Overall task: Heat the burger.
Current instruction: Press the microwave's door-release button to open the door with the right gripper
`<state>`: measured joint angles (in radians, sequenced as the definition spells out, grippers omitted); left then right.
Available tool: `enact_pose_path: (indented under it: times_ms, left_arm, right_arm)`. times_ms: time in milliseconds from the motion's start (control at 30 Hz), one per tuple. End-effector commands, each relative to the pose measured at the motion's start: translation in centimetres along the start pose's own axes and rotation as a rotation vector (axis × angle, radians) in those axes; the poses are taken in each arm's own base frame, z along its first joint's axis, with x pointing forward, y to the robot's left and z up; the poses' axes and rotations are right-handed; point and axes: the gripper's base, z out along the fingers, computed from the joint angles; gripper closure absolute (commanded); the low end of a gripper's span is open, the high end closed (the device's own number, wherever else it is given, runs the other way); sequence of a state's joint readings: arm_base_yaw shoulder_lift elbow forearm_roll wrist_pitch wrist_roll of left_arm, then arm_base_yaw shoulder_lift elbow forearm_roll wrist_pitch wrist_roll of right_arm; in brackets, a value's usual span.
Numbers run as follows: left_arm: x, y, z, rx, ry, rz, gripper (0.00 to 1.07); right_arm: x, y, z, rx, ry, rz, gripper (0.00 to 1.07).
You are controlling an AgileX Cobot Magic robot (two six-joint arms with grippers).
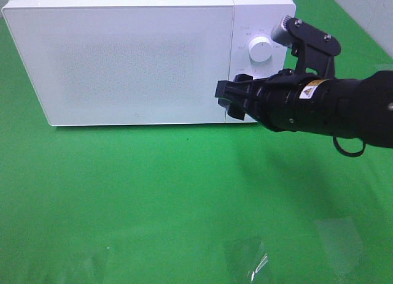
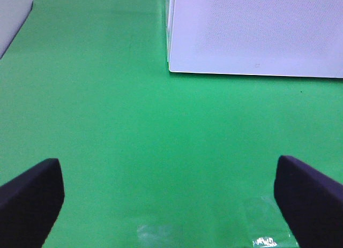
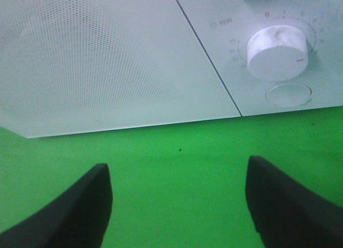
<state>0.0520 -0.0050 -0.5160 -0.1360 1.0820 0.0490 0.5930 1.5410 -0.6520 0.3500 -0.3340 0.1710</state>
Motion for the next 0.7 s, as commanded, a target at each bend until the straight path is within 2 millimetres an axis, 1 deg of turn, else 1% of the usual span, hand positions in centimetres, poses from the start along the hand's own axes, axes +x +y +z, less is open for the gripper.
enact_pose_path:
  times_ms: [33,67,100,133,167,200,233,300,333,367,467,500,533,567,600,667,700]
  left_arm:
    - [0.0,0.0,-0.2,0.001,-0.026,0.0,0.07]
    - [0.0,0.0,-0.2,0.001,-0.026,0.0,0.07]
    - [0.0,0.0,-0.2,0.001,-0.026,0.0,0.07]
    - [0.0,0.0,-0.2,0.001,-0.026,0.0,0.07]
    - [0.0,0.0,-0.2,0.001,-0.026,0.0,0.07]
    - [0.0,0.0,-0.2,0.001,-0.026,0.0,0.07]
    - [0.0,0.0,-0.2,0.001,-0.026,0.0,0.07]
    - [0.0,0.0,-0.2,0.001,-0.026,0.0,0.07]
    - [0.0,0.0,-0.2,0.001,-0.026,0.0,0.07]
    - [0.0,0.0,-0.2,0.001,-0.026,0.0,0.07]
    - [0.0,0.0,-0.2,0.001,-0.026,0.0,0.07]
    - [0.0,0.0,-0.2,0.001,-0.026,0.0,0.07]
    - [0.0,0.0,-0.2,0.001,-0.026,0.0,0.07]
    - [0.0,0.0,-0.2,0.001,-0.026,0.0,0.07]
    - [0.0,0.0,-0.2,0.001,-0.026,0.0,0.07]
    - [0.0,0.0,-0.2,0.001,-0.026,0.0,0.07]
    - [0.0,0.0,-0.2,0.001,-0.026,0.0,0.07]
  right_arm:
    - [-0.6,-0.3,-1.2,-0.008,0.045,-0.091,0.4]
    - [-1.2,-0.3,-2.3,-0.011,0.068,-0.136,0.4]
    - [-1.2,-0.3,-2.3,-0.011,0.068,-0.136,0.4]
    - [-1.7,-0.3,-3.2,-0.012,0.104,-0.192,0.4]
    - [-1.7,-0.3,-3.2,-0.012,0.104,-0.192,0.4]
    - [-2.3,-0.1,-4.3,-0.011,0.147,-0.263,0.4]
    - [-2.3,-0.1,-4.3,-0.011,0.147,-0.263,0.4]
    - [-3.3,0.3,-6.4,0.013,0.231,-0.353,0.4]
    - [-3.3,0.3,-6.4,0.013,0.231,-0.353,0.4]
    - [-3.6,0.3,-7.4,0.028,0.27,-0.368,0.4]
    - [-3.6,0.2,-8.0,0.038,0.294,-0.374,0.4]
    - [-3.5,0.1,-9.0,0.051,0.334,-0.374,0.4]
    - [-3.5,0.1,-9.0,0.051,0.334,-0.374,0.4]
    - [-3.4,0.0,-9.9,0.06,0.36,-0.374,0.4]
    - [-3.4,0.0,-9.9,0.06,0.36,-0.374,0.4]
    - [-3.5,-0.1,-11.7,0.071,0.39,-0.374,0.4]
    - [-3.5,-0.1,-11.7,0.071,0.39,-0.374,0.4]
